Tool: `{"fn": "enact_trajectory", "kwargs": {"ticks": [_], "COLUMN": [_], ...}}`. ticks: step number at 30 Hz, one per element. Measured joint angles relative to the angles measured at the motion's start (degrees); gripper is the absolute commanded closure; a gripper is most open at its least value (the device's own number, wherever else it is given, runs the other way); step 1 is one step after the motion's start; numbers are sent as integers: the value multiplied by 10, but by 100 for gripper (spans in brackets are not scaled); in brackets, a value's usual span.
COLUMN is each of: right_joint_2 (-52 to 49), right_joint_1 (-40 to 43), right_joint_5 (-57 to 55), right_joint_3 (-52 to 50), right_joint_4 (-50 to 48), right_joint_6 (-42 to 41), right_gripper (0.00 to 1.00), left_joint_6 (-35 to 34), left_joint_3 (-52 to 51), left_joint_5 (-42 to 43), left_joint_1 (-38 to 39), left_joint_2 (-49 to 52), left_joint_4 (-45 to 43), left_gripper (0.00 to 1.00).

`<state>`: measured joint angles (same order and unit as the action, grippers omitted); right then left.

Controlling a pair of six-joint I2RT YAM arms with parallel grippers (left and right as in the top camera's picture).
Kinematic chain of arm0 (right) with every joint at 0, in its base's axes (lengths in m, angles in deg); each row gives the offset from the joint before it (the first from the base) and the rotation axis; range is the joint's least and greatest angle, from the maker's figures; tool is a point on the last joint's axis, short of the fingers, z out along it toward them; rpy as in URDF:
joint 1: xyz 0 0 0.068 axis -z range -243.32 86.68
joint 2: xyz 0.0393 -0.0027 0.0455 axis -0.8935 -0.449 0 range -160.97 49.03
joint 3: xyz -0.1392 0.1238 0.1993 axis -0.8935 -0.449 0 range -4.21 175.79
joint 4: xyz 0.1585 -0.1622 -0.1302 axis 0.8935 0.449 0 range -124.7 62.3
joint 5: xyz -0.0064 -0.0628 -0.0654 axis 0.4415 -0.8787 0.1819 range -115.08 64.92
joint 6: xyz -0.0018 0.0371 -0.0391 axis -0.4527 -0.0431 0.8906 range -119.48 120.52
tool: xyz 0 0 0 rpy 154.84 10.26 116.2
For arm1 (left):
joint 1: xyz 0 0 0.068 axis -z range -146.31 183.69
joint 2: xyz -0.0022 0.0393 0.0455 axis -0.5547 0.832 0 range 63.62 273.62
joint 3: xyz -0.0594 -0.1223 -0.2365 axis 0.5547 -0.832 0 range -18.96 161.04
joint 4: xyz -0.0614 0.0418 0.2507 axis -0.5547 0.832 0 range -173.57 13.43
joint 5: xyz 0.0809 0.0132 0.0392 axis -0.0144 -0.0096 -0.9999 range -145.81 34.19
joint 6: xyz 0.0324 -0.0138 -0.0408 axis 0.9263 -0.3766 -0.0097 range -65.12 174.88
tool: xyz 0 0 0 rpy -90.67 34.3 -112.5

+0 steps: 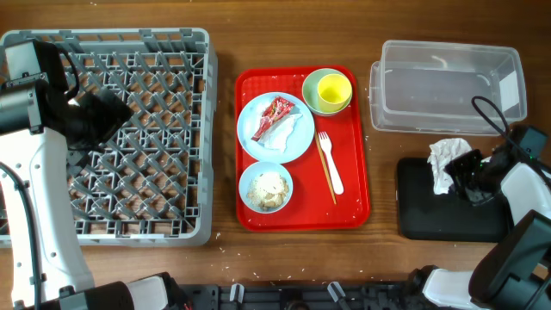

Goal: Sort waste into correct bins and load items into the dishwasher rack
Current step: 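Carry the tissue right and drop it into the clear plastic bin, then reach the right gripper to the red wrapper on the blue plate and grasp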

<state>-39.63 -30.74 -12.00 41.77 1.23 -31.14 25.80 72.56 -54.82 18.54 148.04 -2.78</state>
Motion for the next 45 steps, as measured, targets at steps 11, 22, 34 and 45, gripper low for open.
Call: {"fn": "enact_trajectory", "kwargs": {"ticks": [11,22,34,45], "right_joint_2": [41,346,-16,162], "right_joint_1": [0,0,-159,-411], "right_joint_5": [2,185,187,96], "right_joint_3": [28,58,59,183], "right_joint_4": [98,-73,-490,-85], "right_joint_6": [14,-47,-231,-26], "right_gripper": [96,96,1,21], "left_joint_6": [0,0,0,0], "left_joint_3": [0,0,0,0], "left_joint_5": [0,0,0,0], "left_joint_1": [0,0,0,0], "left_joint_2": [0,0,0,0], "left_joint_4": [0,0,0,0], "left_gripper": [0,0,0,0]}}
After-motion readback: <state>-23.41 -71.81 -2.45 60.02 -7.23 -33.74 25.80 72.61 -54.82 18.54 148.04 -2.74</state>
